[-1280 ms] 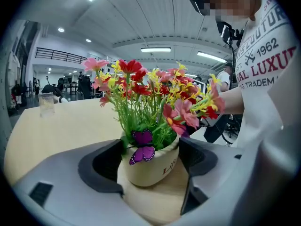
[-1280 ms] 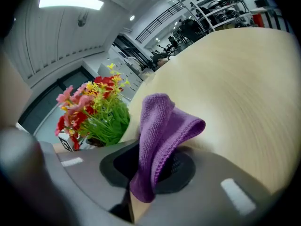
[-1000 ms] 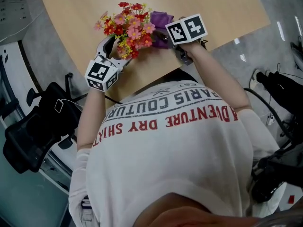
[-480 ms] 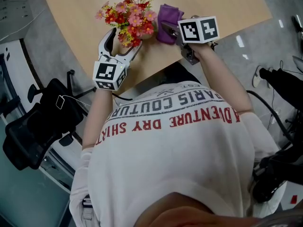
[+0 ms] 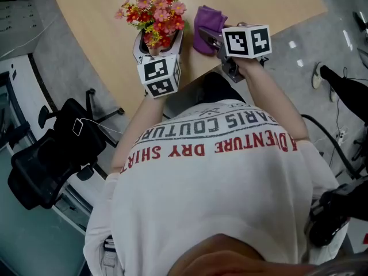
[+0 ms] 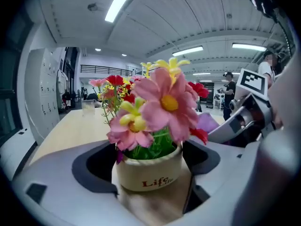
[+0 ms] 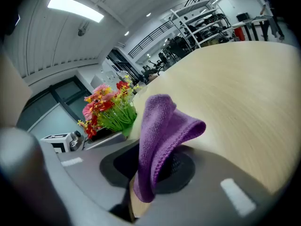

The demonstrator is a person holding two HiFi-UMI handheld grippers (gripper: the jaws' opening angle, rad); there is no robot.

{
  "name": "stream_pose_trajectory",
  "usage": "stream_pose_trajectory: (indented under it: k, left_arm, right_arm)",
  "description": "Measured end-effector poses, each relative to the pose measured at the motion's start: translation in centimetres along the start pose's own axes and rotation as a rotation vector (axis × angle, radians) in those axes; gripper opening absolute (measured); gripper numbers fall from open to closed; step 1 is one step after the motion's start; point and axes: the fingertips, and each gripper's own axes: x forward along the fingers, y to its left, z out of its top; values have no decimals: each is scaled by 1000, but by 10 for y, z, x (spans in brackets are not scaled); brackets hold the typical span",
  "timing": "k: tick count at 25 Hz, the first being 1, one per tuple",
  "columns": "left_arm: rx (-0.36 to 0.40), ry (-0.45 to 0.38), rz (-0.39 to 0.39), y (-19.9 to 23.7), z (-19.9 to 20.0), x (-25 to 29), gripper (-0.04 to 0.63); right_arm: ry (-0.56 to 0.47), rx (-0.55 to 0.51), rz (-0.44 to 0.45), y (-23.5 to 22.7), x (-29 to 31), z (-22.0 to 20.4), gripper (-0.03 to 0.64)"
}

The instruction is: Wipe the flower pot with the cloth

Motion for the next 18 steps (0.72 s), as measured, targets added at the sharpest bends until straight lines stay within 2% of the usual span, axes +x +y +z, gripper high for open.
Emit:
stream_pose_trajectory:
  k: [4,9,14,18]
  left_arm:
    - [-10,-5,25,0,0,11,428]
    - [12,-22,-38,7,-6,-1,426]
    - [79,-30,-193,16,-7,-5,426]
    - [143,-15,-348,16,3,0,426]
  right_arm:
    - [-11,7,8,-1,1,-2,46]
    - [-18,16,18,8,4,-19,46]
    - [-17,23,34,13,8,-21,46]
    - [-12,8,64,15,6,1,46]
